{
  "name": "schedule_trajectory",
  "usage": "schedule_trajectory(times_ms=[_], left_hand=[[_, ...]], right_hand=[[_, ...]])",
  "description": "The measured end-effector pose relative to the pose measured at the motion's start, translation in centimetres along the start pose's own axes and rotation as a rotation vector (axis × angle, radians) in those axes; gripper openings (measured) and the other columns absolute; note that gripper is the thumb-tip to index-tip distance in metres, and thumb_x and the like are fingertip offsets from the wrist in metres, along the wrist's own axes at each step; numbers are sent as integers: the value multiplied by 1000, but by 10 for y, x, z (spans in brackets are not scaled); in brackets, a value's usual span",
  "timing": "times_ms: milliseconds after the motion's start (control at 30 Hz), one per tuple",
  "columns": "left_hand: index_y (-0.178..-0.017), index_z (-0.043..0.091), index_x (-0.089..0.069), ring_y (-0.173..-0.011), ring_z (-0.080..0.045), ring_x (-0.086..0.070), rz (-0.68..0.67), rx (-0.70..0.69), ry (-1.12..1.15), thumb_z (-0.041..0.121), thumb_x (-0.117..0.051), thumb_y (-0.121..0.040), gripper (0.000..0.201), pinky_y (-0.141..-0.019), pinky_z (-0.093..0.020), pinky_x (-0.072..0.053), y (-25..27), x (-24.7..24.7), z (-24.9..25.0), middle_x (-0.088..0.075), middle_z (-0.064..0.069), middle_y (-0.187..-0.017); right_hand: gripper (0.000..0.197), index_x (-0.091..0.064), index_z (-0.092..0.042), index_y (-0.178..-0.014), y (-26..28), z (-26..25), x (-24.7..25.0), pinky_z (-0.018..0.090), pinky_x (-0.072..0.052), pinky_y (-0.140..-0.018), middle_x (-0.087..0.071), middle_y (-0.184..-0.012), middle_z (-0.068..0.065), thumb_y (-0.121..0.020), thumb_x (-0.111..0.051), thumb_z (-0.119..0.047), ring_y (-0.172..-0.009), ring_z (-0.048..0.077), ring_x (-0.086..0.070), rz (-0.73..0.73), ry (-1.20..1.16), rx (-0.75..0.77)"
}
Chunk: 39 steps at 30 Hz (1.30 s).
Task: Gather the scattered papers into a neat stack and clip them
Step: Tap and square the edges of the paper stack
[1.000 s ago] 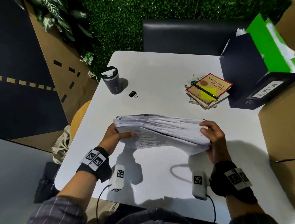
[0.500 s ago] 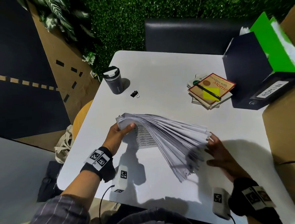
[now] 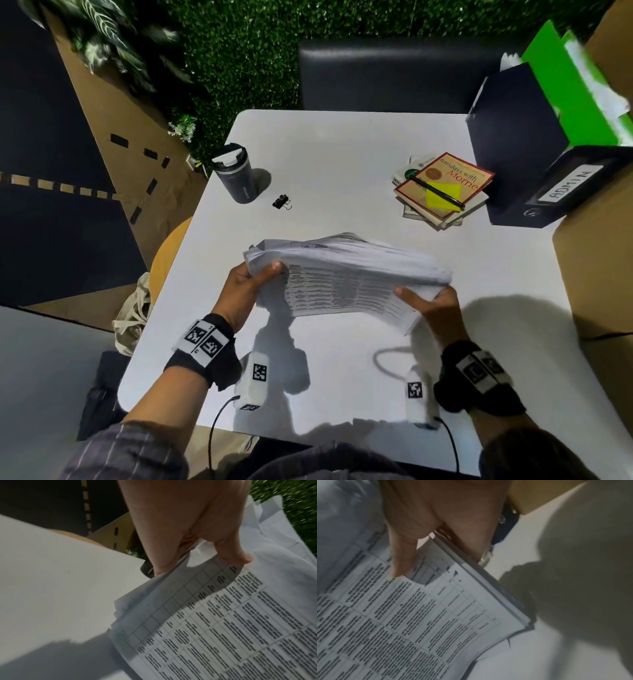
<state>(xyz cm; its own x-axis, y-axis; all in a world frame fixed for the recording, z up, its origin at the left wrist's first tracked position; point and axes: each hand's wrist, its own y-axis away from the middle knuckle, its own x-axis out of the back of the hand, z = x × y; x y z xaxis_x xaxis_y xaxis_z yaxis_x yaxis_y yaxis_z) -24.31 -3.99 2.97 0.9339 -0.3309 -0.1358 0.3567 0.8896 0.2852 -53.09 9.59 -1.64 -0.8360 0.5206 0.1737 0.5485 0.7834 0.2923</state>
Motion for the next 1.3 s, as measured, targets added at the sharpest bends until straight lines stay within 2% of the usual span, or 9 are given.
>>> schedule_trajectory(times_ms=[67,200,300,433,533,600,800,1000,1300], left_hand=[[-95,22,-78,-97,-15,-69,-47,-34,-2,54,-85,-52,54,-82,-24,-52,1,4,10,-76,-1,-101],[-104,18,-73,-104,-15,-66,-102,-101,-42,48,-86,-57,57,-86,-23,-49,3,14,23,-74,0,-106],[-112,24,-65,-106,-17,-62,-99,-147,-113,42,-88,-55,64,-89,-26,-46,0,18,19,-71,-1,-106],[-115,26,-60,-105,-22,-58,-56,-150,15,50,-88,-51,74,-94,-33,-43,-3,12,16,-65,-6,-109],[-105,27,-63,-97,-21,-58,55,-146,59,62,-81,-54,64,-85,-33,-43,-5,1,18,-66,-2,-101],[-93,29,-66,-101,-24,-55,164,-149,33,59,-78,-58,48,-86,-37,-40,-9,-7,19,-65,-2,-102],[-85,26,-66,-97,-22,-51,280,-165,39,45,-66,-67,26,-84,-36,-36,-12,-12,21,-63,2,-92],[-80,24,-68,-84,-22,-56,195,-198,-6,22,-69,-84,5,-82,-37,-43,-10,-4,21,-65,2,-83],[-80,21,-58,-89,-13,-60,117,-186,131,37,-67,-74,20,-69,-31,-48,-7,12,17,-69,6,-100]], right_hand=[[58,-69,-5,-101,-2,-12,6,47,-56,-84,-74,-97,18,-57,-89,-37,-91,34,-70,-55,-59,76],[38,-69,-17,-96,3,-30,15,27,-55,-69,-74,-91,-10,-62,-84,-6,-84,10,-65,-247,-98,162],[50,-65,-21,-100,2,-24,12,15,-52,-74,-71,-94,-14,-65,-77,11,-89,3,-65,-368,-68,198],[53,-67,-16,-111,-4,-17,2,24,-54,-84,-74,-105,-3,-60,-83,-11,-103,18,-68,-370,-99,166],[70,-70,-18,-109,-9,-13,-6,55,-54,-77,-75,-102,7,-48,-91,-46,-99,40,-66,-261,-71,55],[73,-70,-20,-109,-10,-14,-10,63,-50,-82,-75,-103,9,-47,-90,-52,-98,42,-66,-265,-62,53],[78,-71,-20,-106,-7,-21,-4,65,-51,-74,-75,-100,13,-39,-89,-56,-97,45,-65,-249,-67,58],[74,-73,-17,-104,-3,-30,-4,61,-49,-88,-75,-102,11,-41,-90,-53,-102,38,-67,-249,-116,87],[63,-75,-23,-97,-1,-32,-6,50,-51,-90,-76,-93,1,-46,-86,-58,-94,25,-69,-270,-172,91]])
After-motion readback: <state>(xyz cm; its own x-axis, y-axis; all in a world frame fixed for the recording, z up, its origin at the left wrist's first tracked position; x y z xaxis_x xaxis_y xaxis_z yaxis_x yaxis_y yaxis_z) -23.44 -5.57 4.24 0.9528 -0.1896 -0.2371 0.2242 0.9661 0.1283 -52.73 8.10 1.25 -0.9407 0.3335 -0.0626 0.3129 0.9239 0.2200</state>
